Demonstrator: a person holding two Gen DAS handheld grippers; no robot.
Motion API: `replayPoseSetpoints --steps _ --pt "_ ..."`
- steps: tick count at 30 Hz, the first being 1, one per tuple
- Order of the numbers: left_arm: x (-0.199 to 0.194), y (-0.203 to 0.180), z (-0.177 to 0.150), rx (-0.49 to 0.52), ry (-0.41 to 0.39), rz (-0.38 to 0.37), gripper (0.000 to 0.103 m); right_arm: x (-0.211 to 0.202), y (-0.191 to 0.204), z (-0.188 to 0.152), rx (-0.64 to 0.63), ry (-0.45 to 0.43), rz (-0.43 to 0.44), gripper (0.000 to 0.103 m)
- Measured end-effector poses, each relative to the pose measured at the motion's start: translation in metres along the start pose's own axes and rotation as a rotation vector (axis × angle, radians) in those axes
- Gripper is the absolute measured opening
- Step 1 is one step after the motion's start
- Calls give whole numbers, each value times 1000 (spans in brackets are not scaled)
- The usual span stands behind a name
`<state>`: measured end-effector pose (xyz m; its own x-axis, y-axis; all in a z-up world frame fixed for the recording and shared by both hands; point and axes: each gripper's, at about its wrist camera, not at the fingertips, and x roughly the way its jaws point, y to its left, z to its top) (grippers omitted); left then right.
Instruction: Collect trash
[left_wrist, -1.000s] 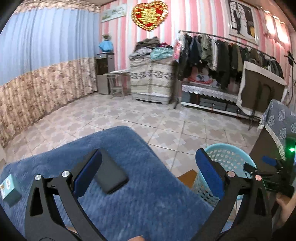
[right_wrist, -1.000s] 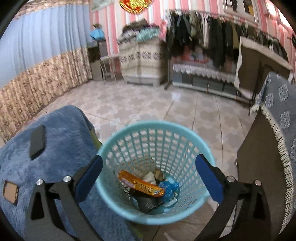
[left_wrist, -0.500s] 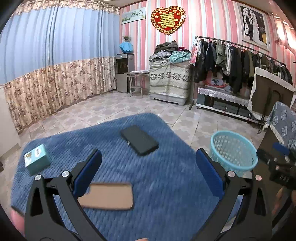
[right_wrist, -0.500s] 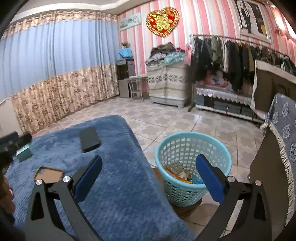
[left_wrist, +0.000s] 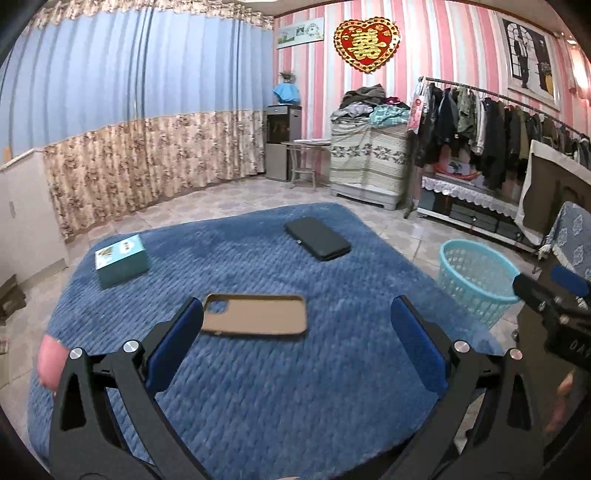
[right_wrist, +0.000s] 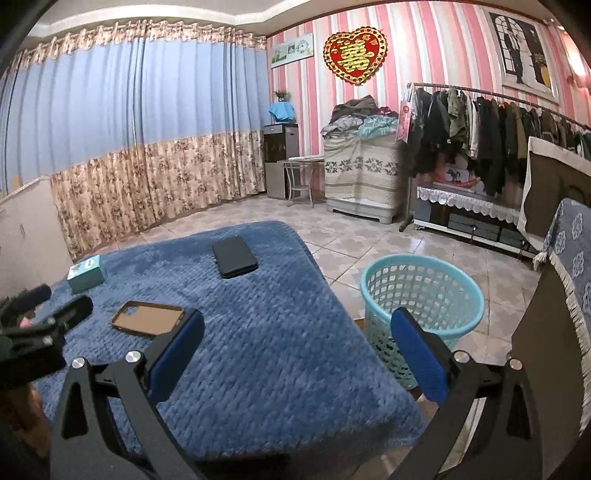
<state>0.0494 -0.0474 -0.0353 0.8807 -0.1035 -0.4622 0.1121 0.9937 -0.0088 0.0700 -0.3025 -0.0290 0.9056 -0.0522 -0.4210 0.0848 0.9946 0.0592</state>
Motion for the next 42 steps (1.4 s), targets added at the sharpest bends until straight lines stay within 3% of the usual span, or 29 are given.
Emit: replayPoseSetpoints --steps 9,42 --pt "-10 5 -27 -7 2 12 98 -14 15 -18 -12 -37 18 99" --pt "-26 10 -20 -2 -95 35 98 -5 37 -39 -50 -34 58 99"
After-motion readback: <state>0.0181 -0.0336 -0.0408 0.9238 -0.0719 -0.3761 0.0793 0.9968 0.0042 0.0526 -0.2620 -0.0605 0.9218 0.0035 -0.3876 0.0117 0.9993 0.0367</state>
